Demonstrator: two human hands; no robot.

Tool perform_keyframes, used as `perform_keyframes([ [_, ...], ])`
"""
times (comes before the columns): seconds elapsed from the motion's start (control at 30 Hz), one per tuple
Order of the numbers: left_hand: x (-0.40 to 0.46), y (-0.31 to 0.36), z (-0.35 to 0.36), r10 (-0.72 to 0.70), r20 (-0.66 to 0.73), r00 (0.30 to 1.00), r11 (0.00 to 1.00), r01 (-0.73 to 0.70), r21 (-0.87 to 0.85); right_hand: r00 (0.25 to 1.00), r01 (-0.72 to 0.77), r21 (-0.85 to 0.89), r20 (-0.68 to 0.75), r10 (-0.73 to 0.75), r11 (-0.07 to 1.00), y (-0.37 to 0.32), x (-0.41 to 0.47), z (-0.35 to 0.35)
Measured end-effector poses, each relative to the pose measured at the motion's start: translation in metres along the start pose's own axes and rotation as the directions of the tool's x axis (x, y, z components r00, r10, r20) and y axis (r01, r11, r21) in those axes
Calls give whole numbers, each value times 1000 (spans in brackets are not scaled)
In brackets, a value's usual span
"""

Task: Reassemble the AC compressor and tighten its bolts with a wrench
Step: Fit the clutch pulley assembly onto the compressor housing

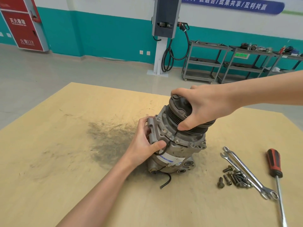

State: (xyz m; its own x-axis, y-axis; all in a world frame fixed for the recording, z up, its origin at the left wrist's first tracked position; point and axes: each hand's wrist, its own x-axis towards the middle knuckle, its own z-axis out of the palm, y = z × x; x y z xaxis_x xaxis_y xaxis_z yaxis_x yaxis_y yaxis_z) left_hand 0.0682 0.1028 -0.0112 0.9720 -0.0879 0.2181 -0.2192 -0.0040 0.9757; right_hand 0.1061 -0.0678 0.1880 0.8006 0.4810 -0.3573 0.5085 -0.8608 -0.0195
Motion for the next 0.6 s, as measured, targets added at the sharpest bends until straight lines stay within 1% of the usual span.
perform_keyframes([
  [0.13,-1,-1,2,29,-14,999,1000,-29,8,999,26,-77,-16,-27,997,3,-2,0],
  [0.27,-3,2,2,40,-24,999,999,-40,4,999,35,-107,-20,-38,994,3,-4,-1],
  [0.6,-5,4,5,24,-24,999,999,-23,45,999,49,-86,26,-47,995,4,-5,-2],
])
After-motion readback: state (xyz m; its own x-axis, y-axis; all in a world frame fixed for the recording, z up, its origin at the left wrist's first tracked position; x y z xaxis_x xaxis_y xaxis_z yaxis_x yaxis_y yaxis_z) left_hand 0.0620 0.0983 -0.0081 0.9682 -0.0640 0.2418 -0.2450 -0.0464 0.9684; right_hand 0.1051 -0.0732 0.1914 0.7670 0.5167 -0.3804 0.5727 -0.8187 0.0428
